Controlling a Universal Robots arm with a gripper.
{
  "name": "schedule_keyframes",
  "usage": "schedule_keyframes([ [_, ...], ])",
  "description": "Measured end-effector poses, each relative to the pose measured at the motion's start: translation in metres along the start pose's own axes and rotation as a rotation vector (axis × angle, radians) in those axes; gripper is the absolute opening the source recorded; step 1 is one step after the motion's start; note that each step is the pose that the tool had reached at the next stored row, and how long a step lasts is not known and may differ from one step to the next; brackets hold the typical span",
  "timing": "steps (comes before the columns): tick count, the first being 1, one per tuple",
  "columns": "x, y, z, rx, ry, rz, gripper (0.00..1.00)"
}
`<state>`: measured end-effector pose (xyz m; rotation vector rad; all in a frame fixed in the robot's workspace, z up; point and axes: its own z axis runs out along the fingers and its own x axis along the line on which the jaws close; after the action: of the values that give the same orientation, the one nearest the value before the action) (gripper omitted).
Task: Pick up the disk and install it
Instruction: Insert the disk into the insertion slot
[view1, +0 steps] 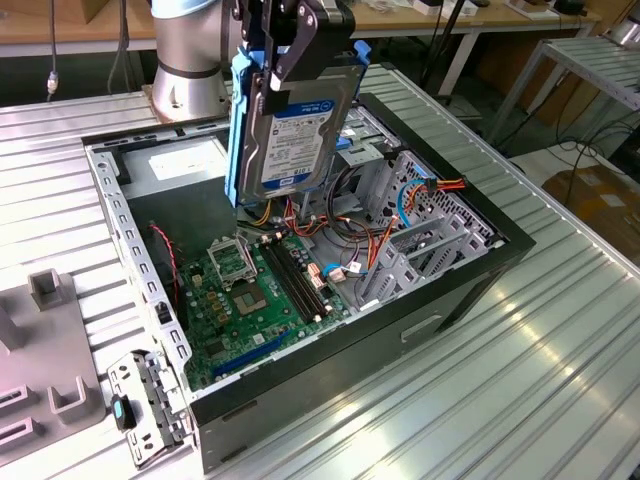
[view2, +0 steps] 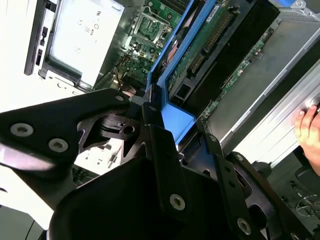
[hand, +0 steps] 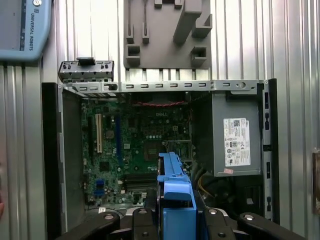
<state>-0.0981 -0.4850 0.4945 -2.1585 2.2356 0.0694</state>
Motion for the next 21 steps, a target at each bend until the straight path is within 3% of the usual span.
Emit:
schedule_keyframes([
  [1,0.0016,-0.0048,0.0003,0.0,0.0001,0.0,0.37],
  [10,0.0032,-0.0048,0.0003,0.0,0.0,0.0,0.37],
  [21,0.0122,-0.0069,-0.0001,0.0001,0.0009,0.0,0.37],
])
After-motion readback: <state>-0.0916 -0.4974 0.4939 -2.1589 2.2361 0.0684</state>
